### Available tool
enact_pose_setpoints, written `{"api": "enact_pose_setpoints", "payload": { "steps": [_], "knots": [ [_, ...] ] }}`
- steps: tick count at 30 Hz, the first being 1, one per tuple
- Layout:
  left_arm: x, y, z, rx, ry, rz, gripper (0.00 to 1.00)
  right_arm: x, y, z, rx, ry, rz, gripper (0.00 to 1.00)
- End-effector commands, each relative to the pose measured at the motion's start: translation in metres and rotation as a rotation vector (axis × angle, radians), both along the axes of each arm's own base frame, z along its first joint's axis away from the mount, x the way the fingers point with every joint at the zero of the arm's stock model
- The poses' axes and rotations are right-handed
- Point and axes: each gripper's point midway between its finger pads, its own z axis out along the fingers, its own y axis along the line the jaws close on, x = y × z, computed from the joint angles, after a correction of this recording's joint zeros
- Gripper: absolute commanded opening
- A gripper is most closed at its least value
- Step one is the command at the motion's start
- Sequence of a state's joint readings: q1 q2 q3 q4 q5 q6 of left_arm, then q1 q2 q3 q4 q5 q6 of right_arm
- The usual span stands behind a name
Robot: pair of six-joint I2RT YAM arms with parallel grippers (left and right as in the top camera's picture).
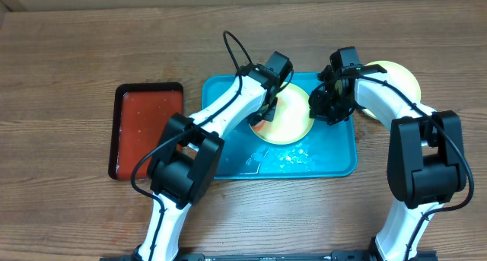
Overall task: Clean dirty plates on tray and stack at the side
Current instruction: 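Scrub the yellow plate with the left-held sponge while the right gripper holds it, then return the sponge to the water tray and lift the plate rightward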
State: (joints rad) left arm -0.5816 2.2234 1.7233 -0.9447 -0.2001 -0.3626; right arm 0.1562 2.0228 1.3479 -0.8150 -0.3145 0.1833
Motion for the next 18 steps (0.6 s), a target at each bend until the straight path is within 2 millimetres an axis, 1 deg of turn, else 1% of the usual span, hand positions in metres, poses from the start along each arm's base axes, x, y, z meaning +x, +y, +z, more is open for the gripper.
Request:
{"api": "enact_pose_setpoints", "payload": {
  "steps": [1, 3, 6, 7, 8, 10, 12, 13, 15, 16, 18],
  "knots": [
    [0.027, 0.029, 0.040, 0.067, -0.112, 0.085, 0.04, 0.002, -0.004, 0.004, -0.012, -0.012, -0.008, 0.04],
    [0.031, 0.034, 0.057, 0.049, -0.127, 0.140, 0.04, 0.002, -0.004, 0.004, -0.012, -0.012, -0.007, 0.04],
    [0.039, 0.046, 0.091, 0.012, -0.172, 0.217, 0.04, 0.004, -0.004, 0.005, -0.011, -0.020, -0.007, 0.04],
    [0.042, 0.053, 0.105, -0.004, -0.195, 0.243, 0.04, 0.006, -0.004, 0.007, -0.010, -0.024, -0.007, 0.04],
    [0.045, 0.060, 0.116, -0.019, -0.215, 0.274, 0.04, 0.008, -0.003, 0.009, -0.009, -0.031, -0.003, 0.04],
    [0.050, 0.083, 0.141, -0.054, -0.256, 0.348, 0.04, 0.012, -0.003, 0.015, -0.008, -0.046, 0.007, 0.04],
    [0.051, 0.108, 0.158, -0.090, -0.273, 0.407, 0.04, 0.016, -0.002, 0.024, -0.013, -0.070, 0.030, 0.04],
    [0.051, 0.123, 0.166, -0.116, -0.271, 0.443, 0.04, 0.019, -0.002, 0.029, -0.020, -0.088, 0.039, 0.04],
    [0.049, 0.151, 0.172, -0.168, -0.242, 0.510, 0.04, 0.025, -0.001, 0.041, -0.038, -0.129, 0.057, 0.04],
    [0.047, 0.163, 0.172, -0.191, -0.222, 0.541, 0.04, 0.028, 0.000, 0.048, -0.058, -0.155, 0.063, 0.04],
    [0.041, 0.189, 0.166, -0.234, -0.162, 0.612, 0.04, 0.034, 0.003, 0.062, -0.106, -0.214, 0.098, 0.04]
  ]
}}
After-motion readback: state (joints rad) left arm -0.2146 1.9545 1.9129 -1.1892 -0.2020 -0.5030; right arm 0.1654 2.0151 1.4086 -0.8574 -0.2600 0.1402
